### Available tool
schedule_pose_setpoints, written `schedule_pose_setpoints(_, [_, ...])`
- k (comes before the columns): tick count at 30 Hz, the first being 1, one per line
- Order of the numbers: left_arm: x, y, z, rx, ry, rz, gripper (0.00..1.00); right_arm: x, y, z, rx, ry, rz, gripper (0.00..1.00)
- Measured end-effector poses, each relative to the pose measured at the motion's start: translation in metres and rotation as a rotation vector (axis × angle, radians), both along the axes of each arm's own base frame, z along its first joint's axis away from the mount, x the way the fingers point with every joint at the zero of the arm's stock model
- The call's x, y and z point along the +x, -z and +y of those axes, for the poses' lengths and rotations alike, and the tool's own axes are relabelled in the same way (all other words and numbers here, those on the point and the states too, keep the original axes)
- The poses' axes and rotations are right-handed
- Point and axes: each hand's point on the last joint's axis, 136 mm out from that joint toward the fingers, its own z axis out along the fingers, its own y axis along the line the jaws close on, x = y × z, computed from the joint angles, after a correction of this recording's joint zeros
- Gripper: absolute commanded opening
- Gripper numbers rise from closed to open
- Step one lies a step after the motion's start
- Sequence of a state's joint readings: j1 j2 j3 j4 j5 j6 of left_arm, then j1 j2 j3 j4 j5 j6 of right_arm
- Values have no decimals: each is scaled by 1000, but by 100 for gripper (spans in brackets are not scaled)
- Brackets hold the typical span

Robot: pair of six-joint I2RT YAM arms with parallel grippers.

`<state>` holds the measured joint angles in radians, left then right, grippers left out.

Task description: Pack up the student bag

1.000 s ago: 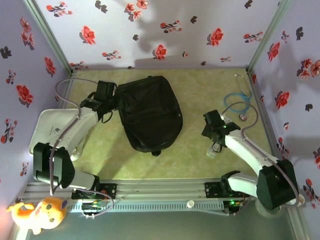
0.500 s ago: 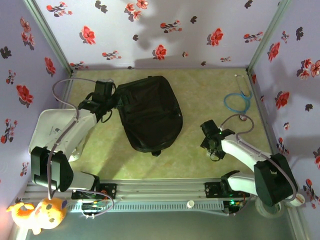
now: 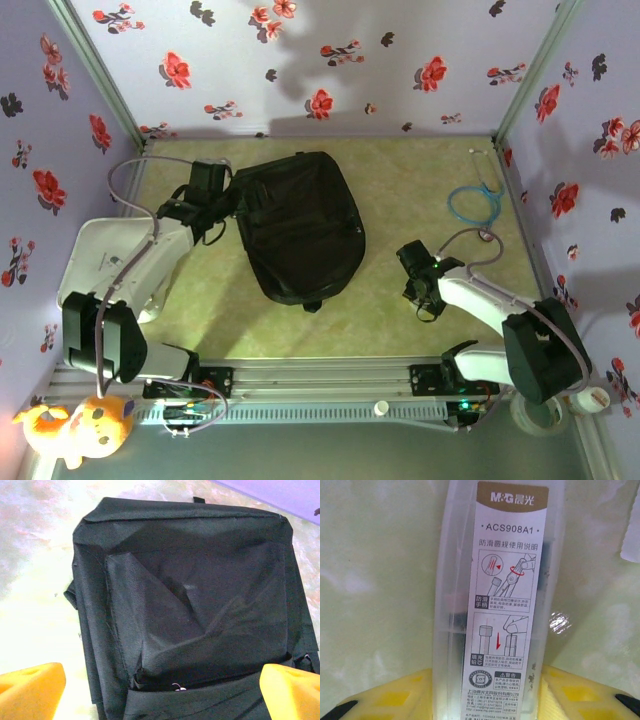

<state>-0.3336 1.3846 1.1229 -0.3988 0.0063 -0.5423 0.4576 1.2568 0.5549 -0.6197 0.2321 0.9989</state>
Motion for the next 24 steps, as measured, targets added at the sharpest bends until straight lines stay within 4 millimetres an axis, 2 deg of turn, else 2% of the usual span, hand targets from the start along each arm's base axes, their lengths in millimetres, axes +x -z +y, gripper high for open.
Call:
schedule_pose_setpoints(4, [-1,6,-11,-38,46,25,100,1,-3,2,-7,-20,-3,46])
schedule_pose_setpoints(10, [3,14,-56,-217,173,70,100,24,-31,24,33,-137,-108,47])
schedule_pose_setpoints(13, [0,18,-88,-307,246,96,100,42,-52,47,85,-224,-186,48])
schedule_pose_setpoints(19, [-19,27,-162,-445,405,168,99,70,-91,107,239,-444,-324,48])
schedule_pose_setpoints(24, [-27,27,-204,-517,485,202,89,80,-102,145,322,-576,-370,48])
